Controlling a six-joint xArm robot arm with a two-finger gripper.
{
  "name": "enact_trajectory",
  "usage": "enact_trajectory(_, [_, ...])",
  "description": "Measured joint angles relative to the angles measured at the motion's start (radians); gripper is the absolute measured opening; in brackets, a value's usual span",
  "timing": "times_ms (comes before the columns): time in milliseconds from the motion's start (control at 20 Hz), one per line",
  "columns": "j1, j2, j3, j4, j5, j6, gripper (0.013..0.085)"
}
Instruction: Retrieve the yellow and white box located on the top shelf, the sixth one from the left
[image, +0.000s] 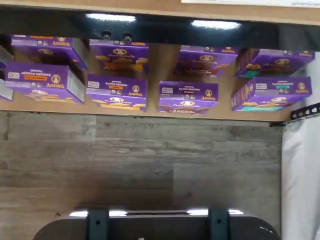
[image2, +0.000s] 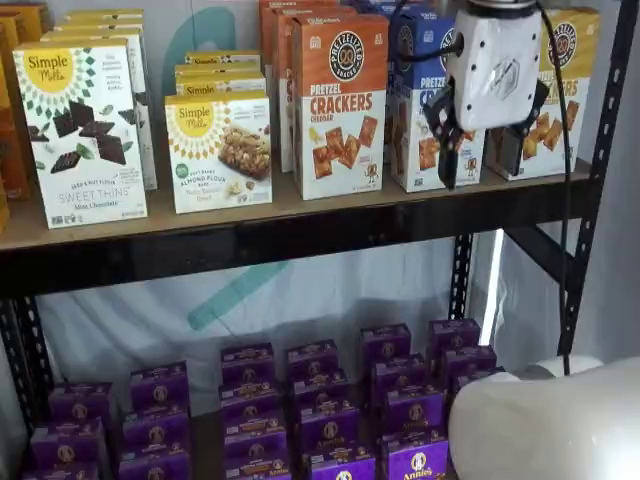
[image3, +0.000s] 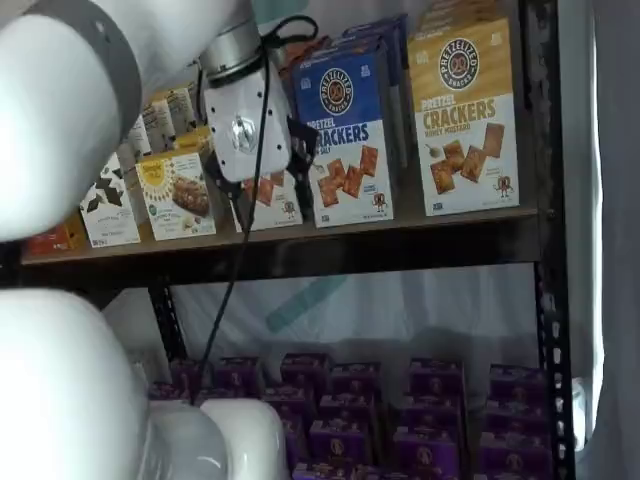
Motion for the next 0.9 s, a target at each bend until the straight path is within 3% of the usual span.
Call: enact_trajectory(900, [-0.115, -0.058, 0.216, 0.048, -0.153, -0.104, 0.0850])
